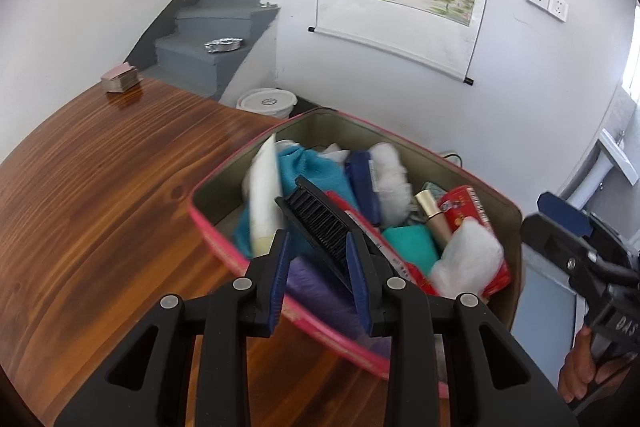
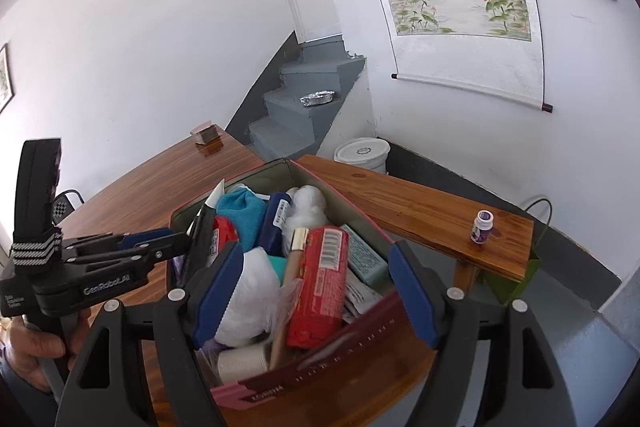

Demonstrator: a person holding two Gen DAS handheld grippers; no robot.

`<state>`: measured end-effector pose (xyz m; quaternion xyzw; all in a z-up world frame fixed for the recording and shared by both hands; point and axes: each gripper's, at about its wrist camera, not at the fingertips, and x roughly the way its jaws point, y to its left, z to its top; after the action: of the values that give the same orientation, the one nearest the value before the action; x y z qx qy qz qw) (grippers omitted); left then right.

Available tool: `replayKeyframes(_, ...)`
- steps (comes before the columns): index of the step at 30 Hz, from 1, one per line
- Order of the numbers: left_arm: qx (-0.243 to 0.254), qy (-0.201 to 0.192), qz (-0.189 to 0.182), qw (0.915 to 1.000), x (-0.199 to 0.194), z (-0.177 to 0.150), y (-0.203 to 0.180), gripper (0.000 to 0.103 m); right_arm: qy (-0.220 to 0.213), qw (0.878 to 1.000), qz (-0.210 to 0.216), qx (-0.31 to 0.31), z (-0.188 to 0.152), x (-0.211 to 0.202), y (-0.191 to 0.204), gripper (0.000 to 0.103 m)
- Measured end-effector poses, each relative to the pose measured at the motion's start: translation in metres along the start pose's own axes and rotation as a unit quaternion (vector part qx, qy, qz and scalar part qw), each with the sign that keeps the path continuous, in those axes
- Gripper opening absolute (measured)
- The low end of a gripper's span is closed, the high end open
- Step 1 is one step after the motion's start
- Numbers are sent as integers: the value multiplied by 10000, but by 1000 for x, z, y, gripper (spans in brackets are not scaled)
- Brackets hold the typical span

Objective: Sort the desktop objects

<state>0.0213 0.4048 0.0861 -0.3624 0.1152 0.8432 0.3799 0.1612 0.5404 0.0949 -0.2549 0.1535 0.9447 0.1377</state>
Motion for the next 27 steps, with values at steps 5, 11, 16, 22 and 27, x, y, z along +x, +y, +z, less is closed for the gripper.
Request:
replayKeyframes(5,-140,-84,-197,9997,-20,-4,1,32,67,9999,8,-102,-8,-12,0,81)
replayKeyframes(11,-253,-518,98,9983,-62,-13,-5,80,322,9991,204,-202,-18,-22,3,85)
replayKeyframes(16,-310,-916,407,9945,-88,-24,-22,93,293,9986,70,-431,-23,-37,10,88)
replayKeyframes(22,-149,-660,653,9956,-80,-31,-47,97,160,9992,16,-362,-29,-54,5,96)
replayKeyframes(27,-125,-477,654,9966,-74,-35,-59,97,136,9995,-57,-276,-32,-61,-2,96)
